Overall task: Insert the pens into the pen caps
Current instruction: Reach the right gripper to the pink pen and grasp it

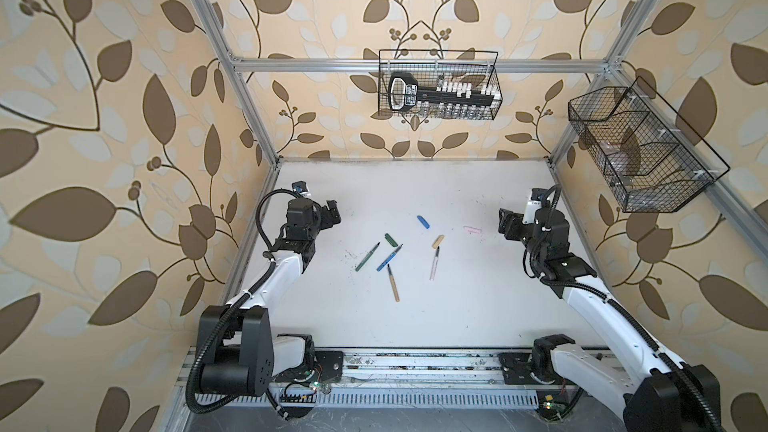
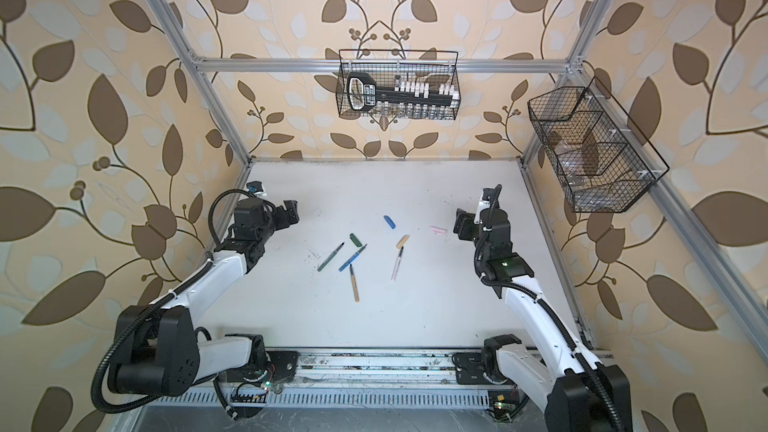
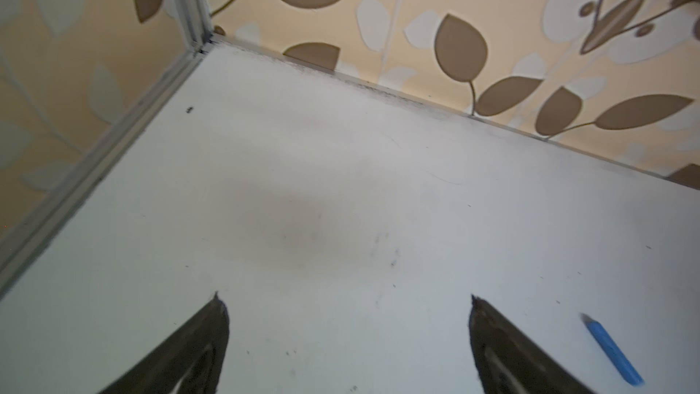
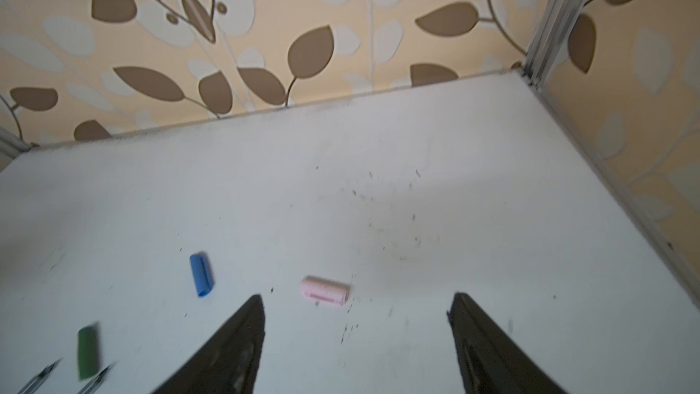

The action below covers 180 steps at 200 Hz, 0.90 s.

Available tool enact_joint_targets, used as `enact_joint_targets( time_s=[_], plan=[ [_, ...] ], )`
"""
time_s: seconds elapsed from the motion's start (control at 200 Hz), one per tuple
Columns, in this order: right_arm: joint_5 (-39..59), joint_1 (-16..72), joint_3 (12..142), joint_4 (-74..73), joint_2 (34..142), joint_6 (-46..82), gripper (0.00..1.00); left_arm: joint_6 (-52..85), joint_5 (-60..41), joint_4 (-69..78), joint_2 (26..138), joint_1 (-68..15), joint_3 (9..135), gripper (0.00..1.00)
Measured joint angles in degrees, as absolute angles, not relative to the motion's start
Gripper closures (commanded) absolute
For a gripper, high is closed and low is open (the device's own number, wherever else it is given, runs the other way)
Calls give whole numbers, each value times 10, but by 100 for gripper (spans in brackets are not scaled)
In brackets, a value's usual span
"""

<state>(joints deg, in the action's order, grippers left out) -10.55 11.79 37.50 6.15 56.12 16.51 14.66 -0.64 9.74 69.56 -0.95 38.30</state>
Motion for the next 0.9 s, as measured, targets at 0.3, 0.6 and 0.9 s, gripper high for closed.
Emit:
enact_joint_targets(
  time_s=[0.3,0.6,0.9],
  plan=[
    [-102,296,391,210,635,281,37,166,-55,29,598,-83,337,1],
    [-101,374,506,235,809,332,44,171,-57,47,571,-123,295,1],
    [-105,392,579,246,916,347,47,181,-67,60,542,-123,274,1]
  ],
)
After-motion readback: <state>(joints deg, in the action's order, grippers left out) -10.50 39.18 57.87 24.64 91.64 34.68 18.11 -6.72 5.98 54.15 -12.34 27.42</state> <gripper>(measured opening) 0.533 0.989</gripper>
